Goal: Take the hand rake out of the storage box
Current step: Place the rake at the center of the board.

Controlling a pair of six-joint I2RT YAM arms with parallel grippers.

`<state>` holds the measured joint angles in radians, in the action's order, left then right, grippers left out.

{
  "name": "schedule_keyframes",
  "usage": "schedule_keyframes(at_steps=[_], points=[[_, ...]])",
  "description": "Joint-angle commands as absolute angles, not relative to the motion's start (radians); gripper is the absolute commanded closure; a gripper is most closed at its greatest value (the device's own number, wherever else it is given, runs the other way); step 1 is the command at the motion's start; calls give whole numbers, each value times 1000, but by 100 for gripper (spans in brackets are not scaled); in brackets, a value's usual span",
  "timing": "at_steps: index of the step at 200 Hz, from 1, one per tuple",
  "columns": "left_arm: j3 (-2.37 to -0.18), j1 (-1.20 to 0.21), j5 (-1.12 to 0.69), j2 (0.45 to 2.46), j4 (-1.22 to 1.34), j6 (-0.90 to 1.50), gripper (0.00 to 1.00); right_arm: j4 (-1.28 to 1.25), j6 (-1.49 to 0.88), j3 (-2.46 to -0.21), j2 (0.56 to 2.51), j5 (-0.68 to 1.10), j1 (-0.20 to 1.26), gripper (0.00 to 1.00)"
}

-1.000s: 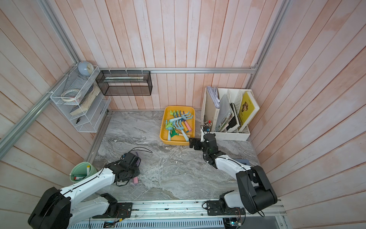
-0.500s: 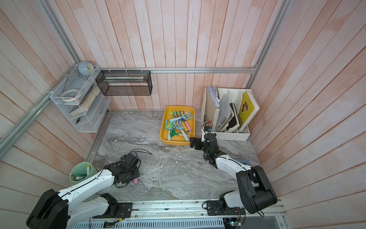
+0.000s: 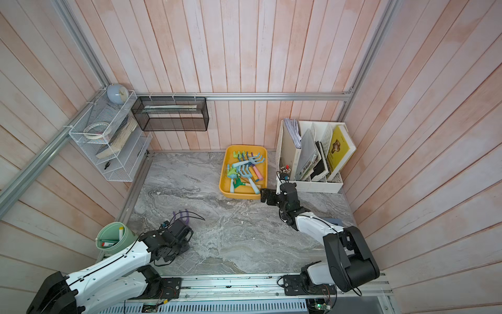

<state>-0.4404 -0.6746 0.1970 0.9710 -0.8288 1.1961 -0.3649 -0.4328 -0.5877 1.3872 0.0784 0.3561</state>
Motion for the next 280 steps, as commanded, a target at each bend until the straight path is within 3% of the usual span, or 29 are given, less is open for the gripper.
schedule_keyframes(at_steps=[1,72,86,95,182,194,206,241,255,280], points=[[-452,-684,253,1002,-924,1268,59,-385,-445,-589,1408,103,351,2],[-451,-687,271,971,-923,1280,61,-390,-439,-583,1394,95,351,2],[-451,-689,255,981,-881,1243,75,-395,-440,-581,1398,99,348,2],[-451,-689,248,1001,-854,1210,79,-396,-440,-582,1400,100,349,2],[-537,-808,178,1137,-764,1037,81,-382,-442,-592,1409,98,346,2],[-547,-808,192,1138,-806,1045,73,-386,-443,-584,1397,98,345,2],[-554,-810,205,1119,-841,1065,55,-390,-443,-579,1388,94,346,2],[-588,-806,301,1027,-897,1130,36,-391,-442,-577,1388,96,343,2],[-603,-786,344,1019,-900,1144,1,-396,-443,-576,1387,101,343,2],[-575,-666,286,1045,-740,1039,0,-396,-446,-571,1375,104,342,2]])
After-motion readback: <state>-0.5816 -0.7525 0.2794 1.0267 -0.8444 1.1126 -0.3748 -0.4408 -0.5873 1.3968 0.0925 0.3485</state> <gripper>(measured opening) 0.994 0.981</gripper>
